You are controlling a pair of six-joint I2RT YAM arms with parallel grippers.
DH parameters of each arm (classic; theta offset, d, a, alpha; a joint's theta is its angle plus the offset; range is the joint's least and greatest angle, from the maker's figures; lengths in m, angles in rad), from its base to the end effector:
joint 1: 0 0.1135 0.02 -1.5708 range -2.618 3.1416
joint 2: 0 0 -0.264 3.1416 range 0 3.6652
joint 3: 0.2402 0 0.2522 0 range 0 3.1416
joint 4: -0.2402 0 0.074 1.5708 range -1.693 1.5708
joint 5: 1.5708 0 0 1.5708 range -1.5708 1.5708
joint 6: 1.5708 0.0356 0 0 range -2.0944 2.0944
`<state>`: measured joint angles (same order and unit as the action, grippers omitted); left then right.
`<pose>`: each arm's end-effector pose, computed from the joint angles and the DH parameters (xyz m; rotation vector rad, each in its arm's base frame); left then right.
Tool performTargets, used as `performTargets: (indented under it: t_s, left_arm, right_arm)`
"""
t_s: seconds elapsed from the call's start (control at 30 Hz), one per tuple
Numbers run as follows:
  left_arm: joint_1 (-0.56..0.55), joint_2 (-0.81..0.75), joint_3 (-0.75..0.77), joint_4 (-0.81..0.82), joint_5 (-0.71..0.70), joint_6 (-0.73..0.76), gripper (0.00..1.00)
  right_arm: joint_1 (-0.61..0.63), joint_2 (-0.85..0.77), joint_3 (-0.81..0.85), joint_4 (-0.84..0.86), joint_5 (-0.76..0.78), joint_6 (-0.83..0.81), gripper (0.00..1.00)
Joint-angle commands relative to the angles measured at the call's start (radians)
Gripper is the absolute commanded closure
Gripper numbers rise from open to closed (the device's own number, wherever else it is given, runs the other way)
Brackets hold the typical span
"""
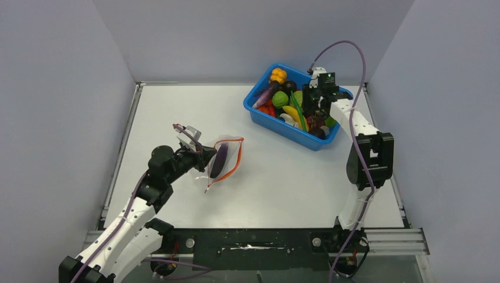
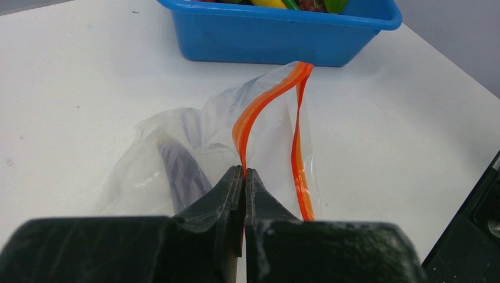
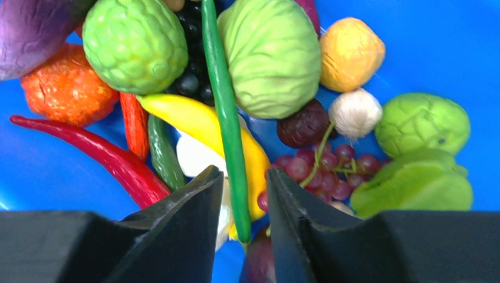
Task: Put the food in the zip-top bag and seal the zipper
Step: Pick up the fake vegetable from the bin.
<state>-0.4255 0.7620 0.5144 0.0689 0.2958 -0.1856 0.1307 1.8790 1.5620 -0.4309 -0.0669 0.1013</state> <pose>0.1665 -0.0869 0.2747 0.4332 1.7416 -0.7007 0.4278 0.0586 0.2712 -0.0681 2.3236 0.1946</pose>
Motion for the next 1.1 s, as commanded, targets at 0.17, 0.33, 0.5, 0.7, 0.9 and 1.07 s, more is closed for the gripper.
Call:
performTargets:
  t_s: [0.17,0.33,0.5,0.7,0.9,1.07]
  left_arm:
    - [0.001,-0.043,-0.011,0.055,-0.014,0.015,1.0]
    - [0.002,-0.044,-0.01,0.055,-0.014,0.02,1.0]
    - [0.002,-0.047,-0.011,0.054,-0.018,0.024,1.0]
    - [0.002,-0.055,-0.018,0.062,-0.02,0.025,1.0]
    - [0.002,-0.059,-0.02,0.066,-0.019,0.026,1.0]
    - [0.002,-0.06,-0.028,0.076,-0.019,0.017,1.0]
  right_arm:
    - [0.001,0.098,0.065,0.079,-0.068,0.019,0.68]
    - [0.0,0.128,0.082,0.065,-0.075,0.012,0.65]
    - [0.0,0.16,0.096,0.043,-0.076,0.004,0.61]
    - [-0.001,0.158,0.096,0.046,-0.074,-0.004,0.69]
    - [0.001,0.173,0.099,0.036,-0.076,-0.026,0.68]
    - [0.0,0.18,0.108,0.024,-0.062,-0.036,0.72]
